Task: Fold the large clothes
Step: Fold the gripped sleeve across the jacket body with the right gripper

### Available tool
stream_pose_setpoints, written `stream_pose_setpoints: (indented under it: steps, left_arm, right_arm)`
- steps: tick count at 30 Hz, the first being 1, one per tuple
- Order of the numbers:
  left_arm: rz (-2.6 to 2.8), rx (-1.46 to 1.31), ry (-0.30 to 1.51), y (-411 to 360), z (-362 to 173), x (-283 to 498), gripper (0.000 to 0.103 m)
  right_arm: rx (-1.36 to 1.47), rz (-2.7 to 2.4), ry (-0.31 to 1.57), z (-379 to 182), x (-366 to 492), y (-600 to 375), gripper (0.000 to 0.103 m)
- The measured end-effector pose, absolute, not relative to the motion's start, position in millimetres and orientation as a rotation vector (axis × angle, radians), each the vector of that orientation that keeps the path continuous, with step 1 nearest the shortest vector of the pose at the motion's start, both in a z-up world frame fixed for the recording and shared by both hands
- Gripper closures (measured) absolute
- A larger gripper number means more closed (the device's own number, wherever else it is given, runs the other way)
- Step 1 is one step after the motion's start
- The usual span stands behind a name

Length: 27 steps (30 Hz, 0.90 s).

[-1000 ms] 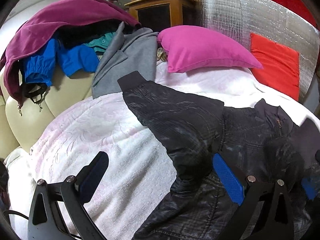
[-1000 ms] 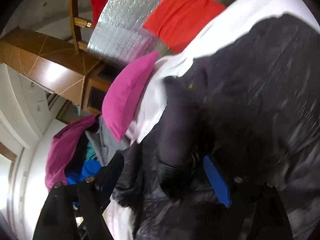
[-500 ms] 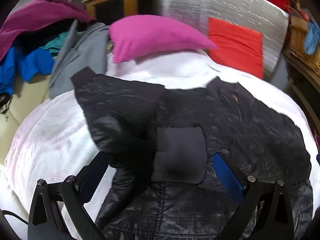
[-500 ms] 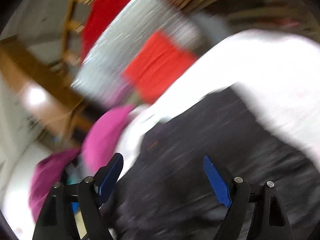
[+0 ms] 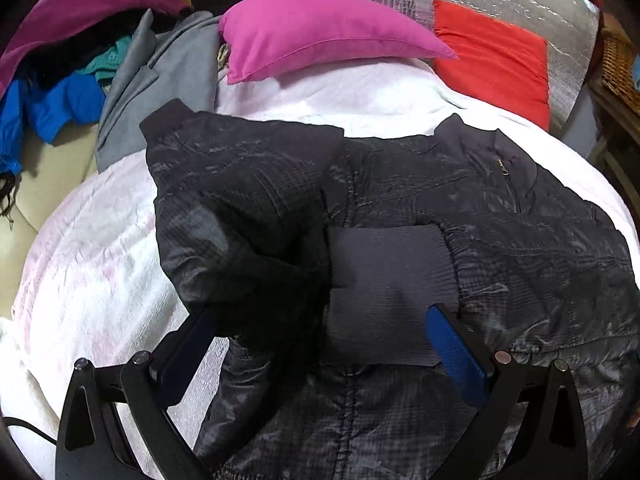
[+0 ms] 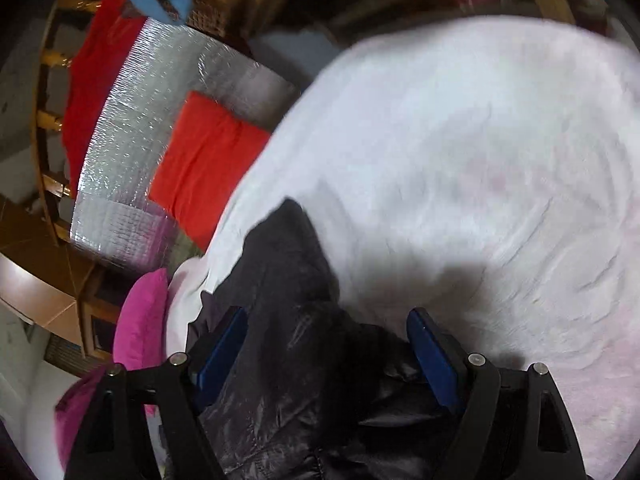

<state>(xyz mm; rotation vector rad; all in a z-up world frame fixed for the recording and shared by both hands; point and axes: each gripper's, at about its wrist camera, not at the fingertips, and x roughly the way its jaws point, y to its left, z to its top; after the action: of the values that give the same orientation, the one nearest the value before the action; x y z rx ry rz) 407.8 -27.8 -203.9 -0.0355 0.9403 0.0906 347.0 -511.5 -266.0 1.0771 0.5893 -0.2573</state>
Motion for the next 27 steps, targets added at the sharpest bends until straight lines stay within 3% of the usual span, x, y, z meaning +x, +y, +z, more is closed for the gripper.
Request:
stream_pose_setpoints:
  steps: [14, 27]
  left_arm:
    - [0.086, -0.031, 0.923, -15, -197, 399, 0.000]
    - [0.141, -0.038, 0.897, 32, -190, 389, 0.000]
  right_arm:
    - [0.809, -0.338, 0.745, -270, 364, -475, 0.039]
    - [0.766, -0.275, 0.811, -262, 344, -452, 0.042]
